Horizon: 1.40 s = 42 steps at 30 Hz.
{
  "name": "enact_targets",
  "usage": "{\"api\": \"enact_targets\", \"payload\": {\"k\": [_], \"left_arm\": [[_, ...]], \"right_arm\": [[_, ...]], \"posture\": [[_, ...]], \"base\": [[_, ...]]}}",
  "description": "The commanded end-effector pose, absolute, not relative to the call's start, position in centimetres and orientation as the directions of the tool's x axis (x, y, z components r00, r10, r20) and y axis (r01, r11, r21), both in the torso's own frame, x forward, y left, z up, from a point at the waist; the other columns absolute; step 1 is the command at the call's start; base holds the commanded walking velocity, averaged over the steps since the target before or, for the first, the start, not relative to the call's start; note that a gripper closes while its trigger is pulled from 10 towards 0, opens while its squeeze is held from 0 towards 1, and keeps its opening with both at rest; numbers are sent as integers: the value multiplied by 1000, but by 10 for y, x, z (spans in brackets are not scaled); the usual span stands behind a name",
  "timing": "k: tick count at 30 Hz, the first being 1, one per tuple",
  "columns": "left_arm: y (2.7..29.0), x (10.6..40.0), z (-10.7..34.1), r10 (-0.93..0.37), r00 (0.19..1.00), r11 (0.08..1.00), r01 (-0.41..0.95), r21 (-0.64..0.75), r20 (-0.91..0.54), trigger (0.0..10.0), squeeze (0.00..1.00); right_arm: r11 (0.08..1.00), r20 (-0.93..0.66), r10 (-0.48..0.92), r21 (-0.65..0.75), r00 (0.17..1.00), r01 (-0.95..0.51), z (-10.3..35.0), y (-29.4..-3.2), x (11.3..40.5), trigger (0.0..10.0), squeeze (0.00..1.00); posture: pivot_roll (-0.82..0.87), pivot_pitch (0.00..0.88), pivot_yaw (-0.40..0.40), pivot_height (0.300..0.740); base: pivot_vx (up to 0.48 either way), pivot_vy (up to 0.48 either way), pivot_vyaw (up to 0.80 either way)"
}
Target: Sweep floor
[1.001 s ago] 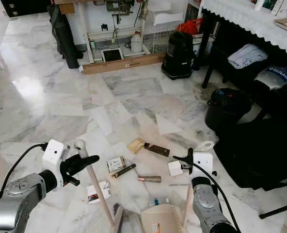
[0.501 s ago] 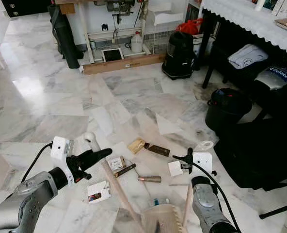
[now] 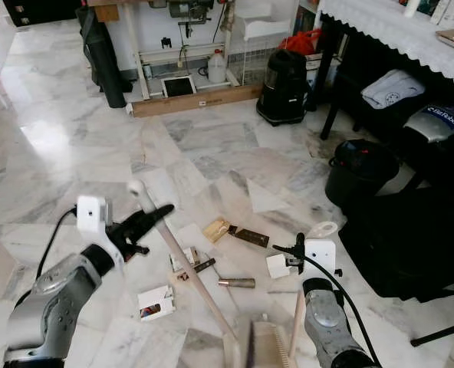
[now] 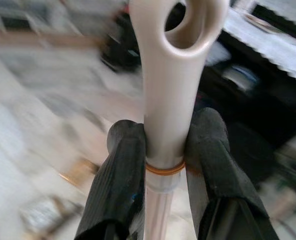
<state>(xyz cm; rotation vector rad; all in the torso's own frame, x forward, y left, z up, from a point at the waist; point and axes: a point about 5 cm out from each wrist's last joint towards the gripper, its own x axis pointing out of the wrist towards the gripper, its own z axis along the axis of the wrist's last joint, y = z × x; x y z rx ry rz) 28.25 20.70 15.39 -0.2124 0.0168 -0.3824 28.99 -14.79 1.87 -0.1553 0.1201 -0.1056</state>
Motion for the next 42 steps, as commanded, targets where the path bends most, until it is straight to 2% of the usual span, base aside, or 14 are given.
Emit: {"api": "enact_targets", "payload": {"k": [1,2,5,12,14,20,29,42], "left_arm": [[220,287,164,-260,962,952,270,-144,80,10000,0],[223,289,164,-197,976,974,206,-98,91,10000,0],[225,290,161,-122,986,990,129,-53,116,10000,0],[228,291,158,-7,985,1000,5,13,171,10000,0],[230,291,154,26,981,996,-41,75,193,10000,0],[222,290,148,20,978,992,-46,120,208,10000,0],[219,289,144,50,966,987,-87,138,255,10000,0],[203,291,136,11,968,990,-46,135,253,10000,0]], "right_arm": [[981,-144,-102,-177,984,76,14,-147,288,10000,0],[983,-140,-94,-172,986,69,15,-145,289,10000,0],[986,-131,-81,-158,988,59,17,-142,291,10000,0],[993,-107,-106,-62,989,99,26,-145,298,10000,0],[994,-79,-113,-10,990,112,33,-146,302,10000,0],[990,-32,-122,69,992,124,45,-145,311,10000,0],[988,41,-109,110,993,104,61,-145,319,10000,0],[971,84,-134,209,987,114,77,-151,328,10000,0]], "posture": [[171,58,-21,740],[171,58,-22,740],[166,57,-24,740],[158,58,-28,740],[153,58,-29,740],[150,61,-35,740],[142,52,-45,740],[130,19,-56,740]], "base": [[0,0,0],[0,0,0],[0,0,0],[0,0,0],[0,0,0],[0,0,0],[0,0,0],[0,0,0]]}}
